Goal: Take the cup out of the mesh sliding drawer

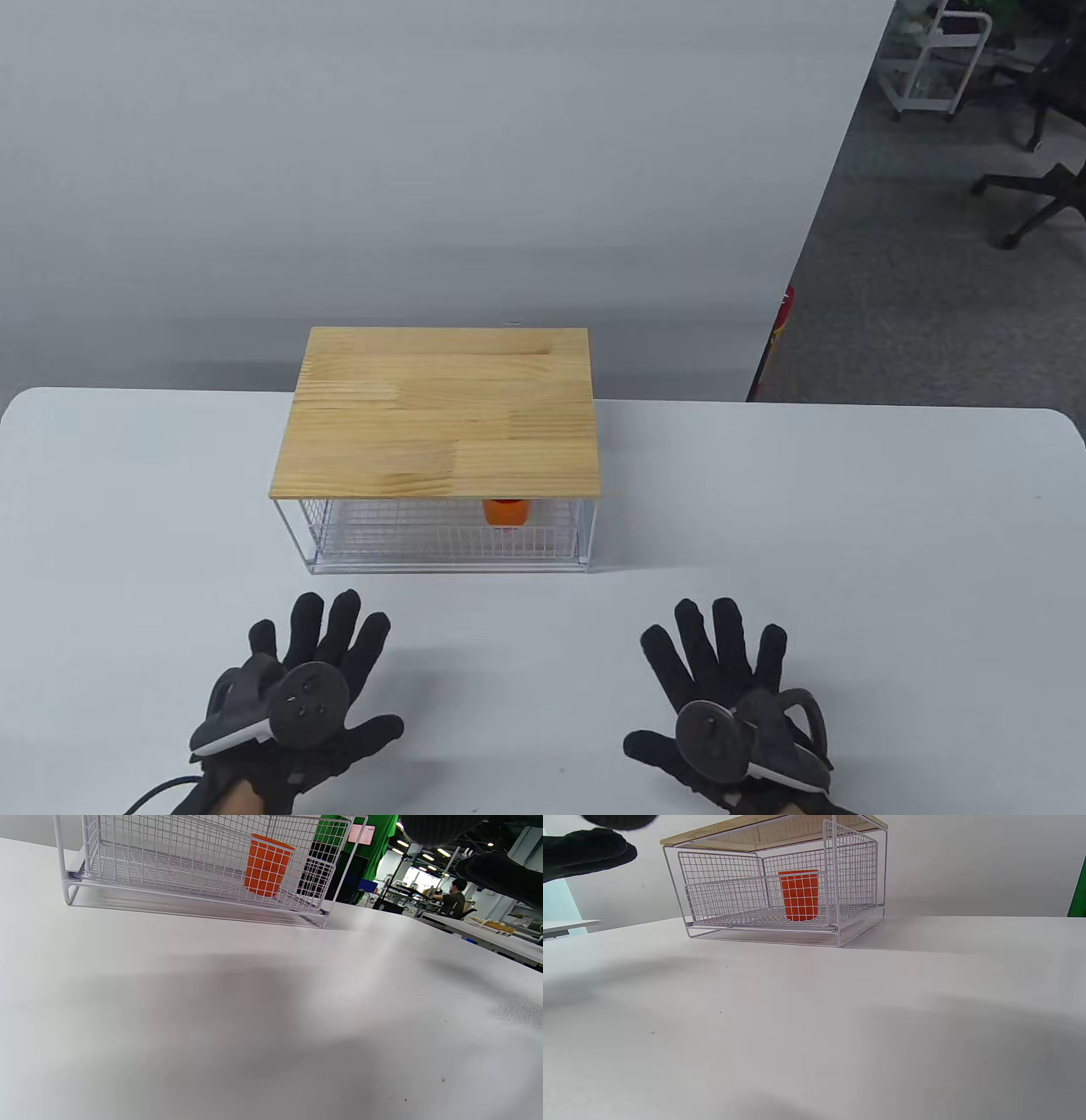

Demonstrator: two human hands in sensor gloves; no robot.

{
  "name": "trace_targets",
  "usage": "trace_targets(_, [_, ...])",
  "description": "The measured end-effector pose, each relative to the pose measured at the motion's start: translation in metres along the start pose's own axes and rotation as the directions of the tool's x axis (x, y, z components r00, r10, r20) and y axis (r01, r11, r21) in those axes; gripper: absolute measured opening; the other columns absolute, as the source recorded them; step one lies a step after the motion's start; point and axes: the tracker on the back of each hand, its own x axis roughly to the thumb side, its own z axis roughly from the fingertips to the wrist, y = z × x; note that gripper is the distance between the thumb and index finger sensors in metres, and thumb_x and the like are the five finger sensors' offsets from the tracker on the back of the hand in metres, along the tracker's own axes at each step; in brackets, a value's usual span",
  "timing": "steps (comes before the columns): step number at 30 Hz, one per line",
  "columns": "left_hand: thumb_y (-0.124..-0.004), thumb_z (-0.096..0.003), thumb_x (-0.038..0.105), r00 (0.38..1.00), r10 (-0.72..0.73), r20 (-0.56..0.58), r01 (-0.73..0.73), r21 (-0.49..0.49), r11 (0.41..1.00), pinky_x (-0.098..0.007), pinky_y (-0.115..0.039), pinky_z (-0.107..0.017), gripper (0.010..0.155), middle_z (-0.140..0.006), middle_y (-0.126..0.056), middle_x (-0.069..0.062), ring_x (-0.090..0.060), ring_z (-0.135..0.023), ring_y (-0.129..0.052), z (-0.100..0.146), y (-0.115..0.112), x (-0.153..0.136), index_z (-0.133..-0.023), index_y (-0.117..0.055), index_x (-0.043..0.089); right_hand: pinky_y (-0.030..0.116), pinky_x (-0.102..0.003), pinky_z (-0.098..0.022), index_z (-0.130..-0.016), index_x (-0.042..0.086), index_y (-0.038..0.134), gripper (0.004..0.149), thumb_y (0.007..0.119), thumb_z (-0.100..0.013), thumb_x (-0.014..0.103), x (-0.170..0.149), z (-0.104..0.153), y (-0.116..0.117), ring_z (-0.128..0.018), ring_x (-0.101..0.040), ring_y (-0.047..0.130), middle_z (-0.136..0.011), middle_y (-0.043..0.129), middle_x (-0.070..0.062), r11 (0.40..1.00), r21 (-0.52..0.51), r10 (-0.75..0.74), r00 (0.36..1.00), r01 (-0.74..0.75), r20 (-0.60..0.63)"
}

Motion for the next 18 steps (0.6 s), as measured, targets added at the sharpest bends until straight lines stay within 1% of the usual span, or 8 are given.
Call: trace_targets(18, [-0.052, -0.0535, 0.075, 1.000, 0.003, -0.001, -0.003, -0.008, 1.000, -0.084, 0.002, -0.049, 0.099, -0.113, 0.011, -0.025, -0.065, -0.096, 0.010, -0.0013, -0.0009, -0.0007, -0.113, 0.003, 0.017, 0.004, -0.088, -0.054, -0.115, 0.018, 0.015, 0.099, 0.051, -0.046, 0.079, -0.0003, 0.0003, -0.0001, -0.098, -0.061, -0.007, -0.120, 0.005, -0.029, 1.000, 0.001, 0.000, 1.000, 0.000, -0.005])
